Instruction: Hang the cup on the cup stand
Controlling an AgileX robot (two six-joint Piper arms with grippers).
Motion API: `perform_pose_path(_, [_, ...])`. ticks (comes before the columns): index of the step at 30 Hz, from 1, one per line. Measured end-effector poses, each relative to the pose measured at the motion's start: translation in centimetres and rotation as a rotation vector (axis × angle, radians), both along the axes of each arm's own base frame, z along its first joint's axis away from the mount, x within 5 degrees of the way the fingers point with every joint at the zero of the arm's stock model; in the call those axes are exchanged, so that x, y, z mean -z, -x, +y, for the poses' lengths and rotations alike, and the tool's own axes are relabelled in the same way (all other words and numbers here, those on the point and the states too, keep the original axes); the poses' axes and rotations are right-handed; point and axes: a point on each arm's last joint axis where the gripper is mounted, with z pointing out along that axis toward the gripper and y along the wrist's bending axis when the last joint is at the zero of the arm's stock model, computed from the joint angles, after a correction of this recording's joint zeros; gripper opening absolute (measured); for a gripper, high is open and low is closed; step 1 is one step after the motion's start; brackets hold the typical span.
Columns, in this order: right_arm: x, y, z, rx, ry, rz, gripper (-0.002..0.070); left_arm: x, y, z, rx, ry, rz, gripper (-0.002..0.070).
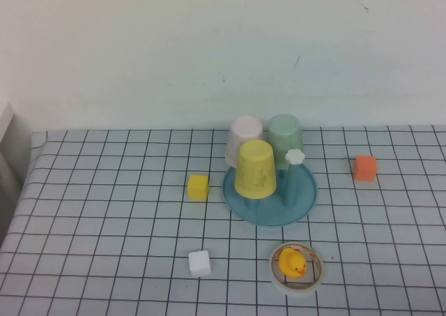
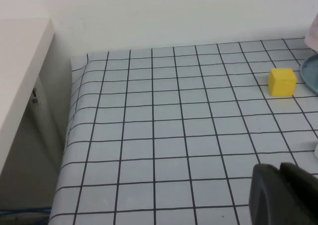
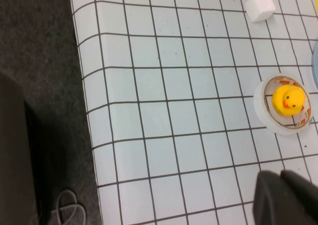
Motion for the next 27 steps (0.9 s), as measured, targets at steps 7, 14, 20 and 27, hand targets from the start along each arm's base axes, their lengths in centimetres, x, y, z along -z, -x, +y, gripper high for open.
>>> perform_pose_path(7, [0.0,0.0,0.0,0.000,0.000,0.000,-0.0001,0.0,0.0,0.0,-0.001,-0.013,-0.001,0.0000])
perform_pose_path(14, [0.0,0.0,0.0,0.000,0.000,0.000,-0.0001,0.0,0.0,0.1,-0.002,-0.018,-0.002,0.0000])
perform_pose_path(20, [0.0,0.0,0.0,0.000,0.000,0.000,-0.0001,0.0,0.0,0.1,-0.002,-0.018,-0.002,0.0000])
perform_pose_path(27, [-0.5,-0.2,-1.1,0.067,-0.058,-0.026,-0.0001,0.0,0.0,0.1,-0.002,-0.017,-0.002,0.0000])
